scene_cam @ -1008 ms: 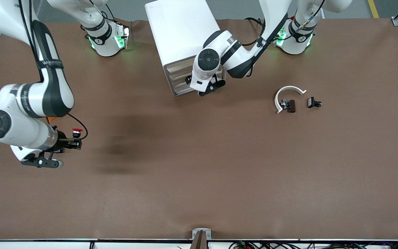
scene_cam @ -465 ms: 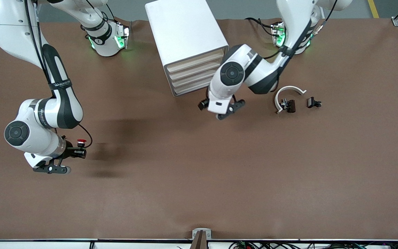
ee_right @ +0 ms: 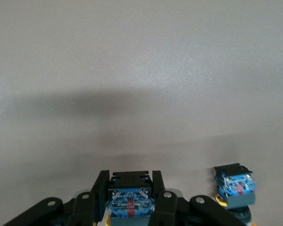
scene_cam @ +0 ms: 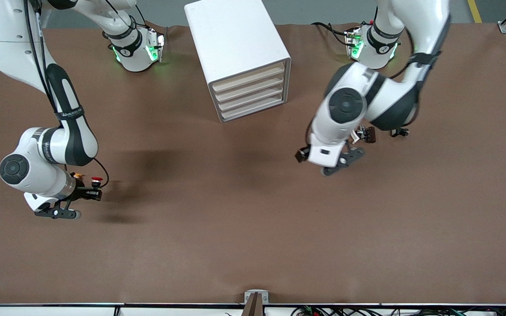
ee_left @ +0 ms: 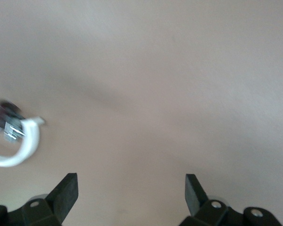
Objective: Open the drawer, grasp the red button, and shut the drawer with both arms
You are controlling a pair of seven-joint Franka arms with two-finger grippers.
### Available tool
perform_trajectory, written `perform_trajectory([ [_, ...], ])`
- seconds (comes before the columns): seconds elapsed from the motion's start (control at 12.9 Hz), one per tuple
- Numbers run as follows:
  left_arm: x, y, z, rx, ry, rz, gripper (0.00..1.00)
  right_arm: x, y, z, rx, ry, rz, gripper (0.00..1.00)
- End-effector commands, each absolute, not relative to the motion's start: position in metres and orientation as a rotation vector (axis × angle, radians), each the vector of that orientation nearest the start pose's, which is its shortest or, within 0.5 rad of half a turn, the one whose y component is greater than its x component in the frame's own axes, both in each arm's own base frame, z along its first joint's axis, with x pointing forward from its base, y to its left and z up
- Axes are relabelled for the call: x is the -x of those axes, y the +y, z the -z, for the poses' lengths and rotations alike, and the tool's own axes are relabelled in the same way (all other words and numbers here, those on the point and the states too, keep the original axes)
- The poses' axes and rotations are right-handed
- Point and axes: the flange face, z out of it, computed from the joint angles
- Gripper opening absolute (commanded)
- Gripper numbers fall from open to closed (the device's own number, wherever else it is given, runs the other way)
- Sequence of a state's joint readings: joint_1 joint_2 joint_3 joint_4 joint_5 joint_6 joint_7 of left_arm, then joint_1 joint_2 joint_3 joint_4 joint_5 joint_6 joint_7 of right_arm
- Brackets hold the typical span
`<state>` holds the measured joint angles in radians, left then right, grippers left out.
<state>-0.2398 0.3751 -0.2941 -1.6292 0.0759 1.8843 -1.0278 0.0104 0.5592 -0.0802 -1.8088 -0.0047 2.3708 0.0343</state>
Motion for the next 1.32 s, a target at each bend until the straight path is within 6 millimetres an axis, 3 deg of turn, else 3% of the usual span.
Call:
perform_trajectory([
  [0.0,-0.592,-0.245,-0.463,3.039,-0.597,-0.092,1.0,-0.642,-0.038,-0.222,3.182,0.114,0.034,0.0],
  [0.47,-0.586,-0.136,-0.557,3.079,-0.323,0.037,1.0,-0.631,-0.035,-0.201,3.175,0.117,-0.021,0.0],
  [0.78,-0.559,-0.097,-0.6,3.069,-0.197,0.056,1.0,-0.627,-0.031,-0.196,3.173,0.109,-0.029,0.0],
  [1.09,-0.531,-0.066,-0.624,3.082,-0.133,0.095,1.0,-0.627,-0.029,-0.196,3.173,0.104,-0.029,0.0],
  [1.24,-0.511,-0.061,-0.634,3.09,-0.148,0.101,1.0,-0.627,-0.029,-0.195,3.173,0.104,-0.029,0.0],
])
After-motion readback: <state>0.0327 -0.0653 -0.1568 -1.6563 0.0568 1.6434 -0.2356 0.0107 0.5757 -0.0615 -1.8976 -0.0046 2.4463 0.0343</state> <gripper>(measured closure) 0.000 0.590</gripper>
